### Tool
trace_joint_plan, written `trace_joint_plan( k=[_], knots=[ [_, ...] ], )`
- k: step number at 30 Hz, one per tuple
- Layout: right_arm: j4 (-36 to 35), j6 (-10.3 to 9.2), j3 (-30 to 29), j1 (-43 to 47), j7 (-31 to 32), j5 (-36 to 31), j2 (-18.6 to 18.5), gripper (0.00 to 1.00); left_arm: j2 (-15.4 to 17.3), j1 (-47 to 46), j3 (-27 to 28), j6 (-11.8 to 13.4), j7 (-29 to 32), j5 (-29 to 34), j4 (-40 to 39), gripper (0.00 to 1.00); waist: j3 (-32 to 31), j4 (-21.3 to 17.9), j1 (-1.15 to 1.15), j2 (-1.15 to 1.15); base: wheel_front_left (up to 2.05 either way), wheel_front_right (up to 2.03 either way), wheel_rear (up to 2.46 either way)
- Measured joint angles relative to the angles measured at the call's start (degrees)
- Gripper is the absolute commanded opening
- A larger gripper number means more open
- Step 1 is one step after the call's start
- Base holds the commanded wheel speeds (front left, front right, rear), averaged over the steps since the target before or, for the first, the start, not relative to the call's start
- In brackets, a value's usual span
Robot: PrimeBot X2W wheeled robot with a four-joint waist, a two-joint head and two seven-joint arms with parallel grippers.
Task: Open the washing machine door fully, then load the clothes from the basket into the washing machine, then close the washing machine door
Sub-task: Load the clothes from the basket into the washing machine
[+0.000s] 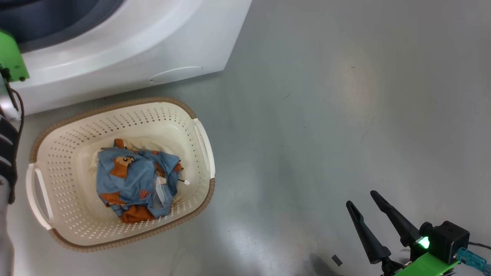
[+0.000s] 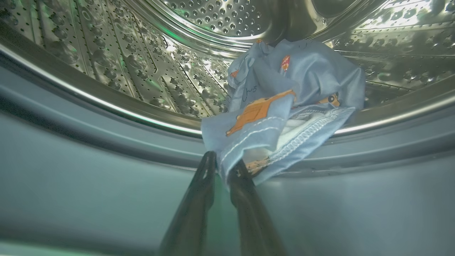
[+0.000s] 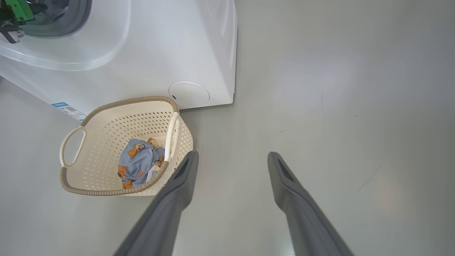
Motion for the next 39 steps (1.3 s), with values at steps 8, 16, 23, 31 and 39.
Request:
trace_joint_plan(
  k=[8,16,23,31,39],
  knots=[
    [0.02,0.00,0.05,-0.01,0.00,0.02,0.07,1.00,-0.03,-0.98,0.21,-1.27,-1.78,-1.45,0.69,0.00,0.13,-0.18,0.00,0.00,0.00,0.00,0.00],
    [0.18,0.00,0.64,-0.05,0.00,0.48,0.54,1.00,-1.02,-3.39,0.98,-1.96,-2.71,-2.98,0.83,0.00,0.15,-0.68,0.00,0.00,0.00,0.00,0.00],
    [0.29,0.00,1.11,-0.12,0.00,0.55,0.86,1.00,-0.82,-4.43,3.19,-1.83,-4.07,-5.39,-2.08,0.00,0.29,-1.46,0.00,0.00,0.00,0.00,0.00],
    [0.62,0.00,2.30,-0.26,0.00,1.03,0.99,1.00,0.94,-4.54,4.31,-1.64,-4.47,-4.70,-11.03,0.00,0.66,-2.93,0.00,0.00,0.00,0.00,0.00],
    [0.76,0.00,2.63,-0.44,0.00,1.97,1.11,1.00,2.50,-4.33,7.16,-0.58,-4.48,-3.18,-19.73,0.00,1.91,-4.50,0.00,0.00,0.00,0.00,0.00]
  ],
)
